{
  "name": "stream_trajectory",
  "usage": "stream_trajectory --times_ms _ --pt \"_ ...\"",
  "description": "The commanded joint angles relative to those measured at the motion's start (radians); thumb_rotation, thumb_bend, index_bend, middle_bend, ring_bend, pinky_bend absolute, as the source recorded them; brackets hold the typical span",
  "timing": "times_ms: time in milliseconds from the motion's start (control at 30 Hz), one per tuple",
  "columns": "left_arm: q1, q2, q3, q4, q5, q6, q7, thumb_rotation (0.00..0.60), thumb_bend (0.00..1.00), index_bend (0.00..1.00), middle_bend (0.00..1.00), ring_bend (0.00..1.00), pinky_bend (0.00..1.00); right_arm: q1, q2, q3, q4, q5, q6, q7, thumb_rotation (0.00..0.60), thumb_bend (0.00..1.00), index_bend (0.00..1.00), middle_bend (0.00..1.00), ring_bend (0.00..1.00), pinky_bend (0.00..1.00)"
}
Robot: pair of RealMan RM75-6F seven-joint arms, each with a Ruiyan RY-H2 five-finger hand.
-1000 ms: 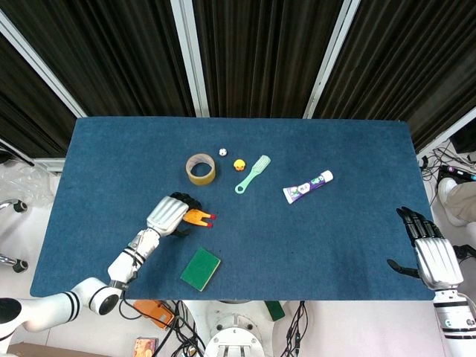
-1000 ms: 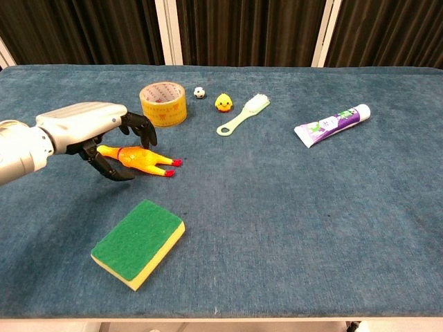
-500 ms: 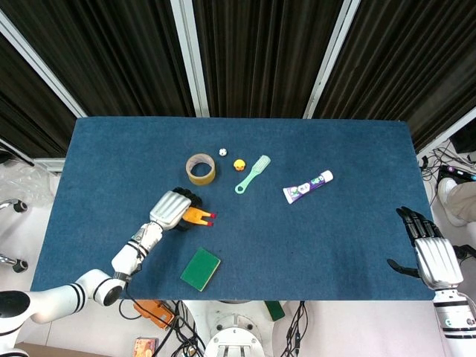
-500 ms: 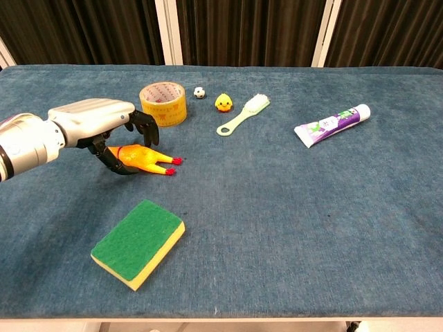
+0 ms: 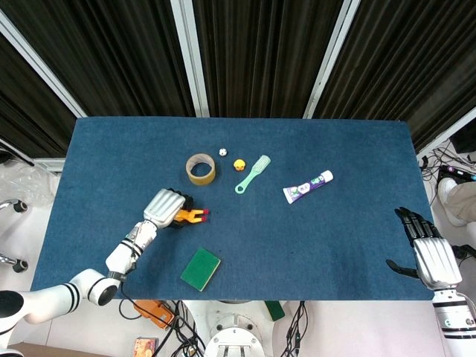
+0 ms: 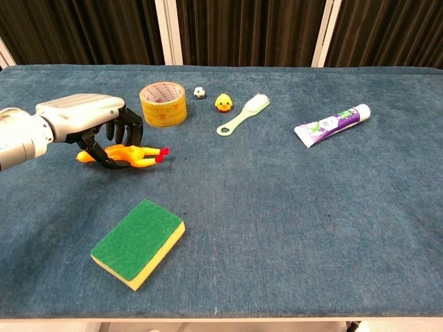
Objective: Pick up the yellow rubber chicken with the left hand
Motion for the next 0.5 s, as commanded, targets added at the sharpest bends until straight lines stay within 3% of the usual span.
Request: stream_trajectory --times_ms 33,200,500 --pt "0.005 0.019 0.000 -0.020 0.002 0.020 0.014 0.600 0.41 0.63 0.64 0.50 0.47 0.000 0.000 0.000 0.000 0.001 0.000 0.001 0.600 0.21 0.09 0.13 0.16 0.22" --pt "0.013 0.101 -0.015 -0.120 0.021 0.082 0.082 0.600 0.42 0.63 0.64 0.50 0.47 0.001 0.001 0.000 0.001 0.001 -0.002 0.001 0.600 0.21 0.09 0.13 0.16 0.22" --pt "0.048 0.351 -0.068 -0.418 0.045 0.217 0.253 0.600 0.42 0.63 0.64 0.50 0.47 -0.002 0.000 -0.005 -0.001 -0.007 0.003 -0.002 0.600 0.21 0.08 0.13 0.16 0.22"
